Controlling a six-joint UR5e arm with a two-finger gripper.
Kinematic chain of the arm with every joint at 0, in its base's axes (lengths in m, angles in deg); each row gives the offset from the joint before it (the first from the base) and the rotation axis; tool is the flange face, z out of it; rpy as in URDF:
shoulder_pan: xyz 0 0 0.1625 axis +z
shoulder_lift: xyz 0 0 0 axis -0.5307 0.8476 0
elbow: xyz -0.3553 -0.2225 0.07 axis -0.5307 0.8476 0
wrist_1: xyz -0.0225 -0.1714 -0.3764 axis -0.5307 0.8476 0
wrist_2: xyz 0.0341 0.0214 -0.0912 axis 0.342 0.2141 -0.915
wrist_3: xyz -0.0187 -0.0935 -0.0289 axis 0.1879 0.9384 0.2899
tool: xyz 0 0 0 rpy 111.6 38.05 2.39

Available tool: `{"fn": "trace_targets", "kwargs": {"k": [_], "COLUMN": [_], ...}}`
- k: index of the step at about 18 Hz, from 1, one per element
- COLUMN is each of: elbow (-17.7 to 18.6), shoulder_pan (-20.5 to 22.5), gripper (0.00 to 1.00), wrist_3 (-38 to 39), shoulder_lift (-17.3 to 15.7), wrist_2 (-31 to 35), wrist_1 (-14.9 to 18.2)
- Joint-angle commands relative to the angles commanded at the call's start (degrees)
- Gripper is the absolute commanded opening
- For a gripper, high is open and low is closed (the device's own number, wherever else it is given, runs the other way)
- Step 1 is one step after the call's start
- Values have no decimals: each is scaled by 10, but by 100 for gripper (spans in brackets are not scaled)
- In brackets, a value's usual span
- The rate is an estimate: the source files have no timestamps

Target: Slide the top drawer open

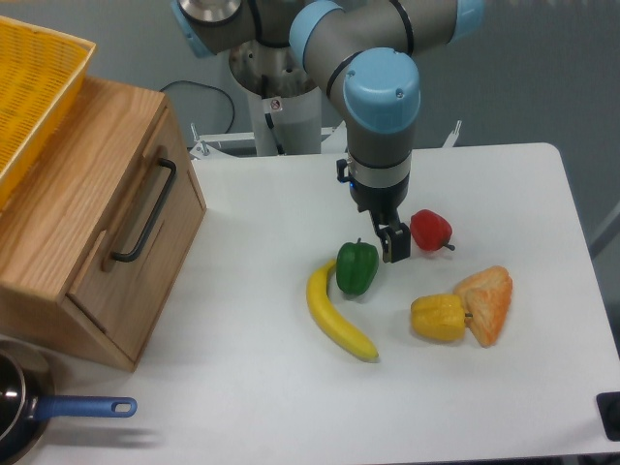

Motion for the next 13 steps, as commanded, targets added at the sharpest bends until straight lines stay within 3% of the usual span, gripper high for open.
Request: {"fn": "trace_targets", "kwargs": {"k": [13], "elbow": [19], "shoulder_pan": [-2], "gripper": [100], "wrist_3": [15], "shoulder_lift": [1], "wrist_2": [-3], "wrist_1": [-6]}}
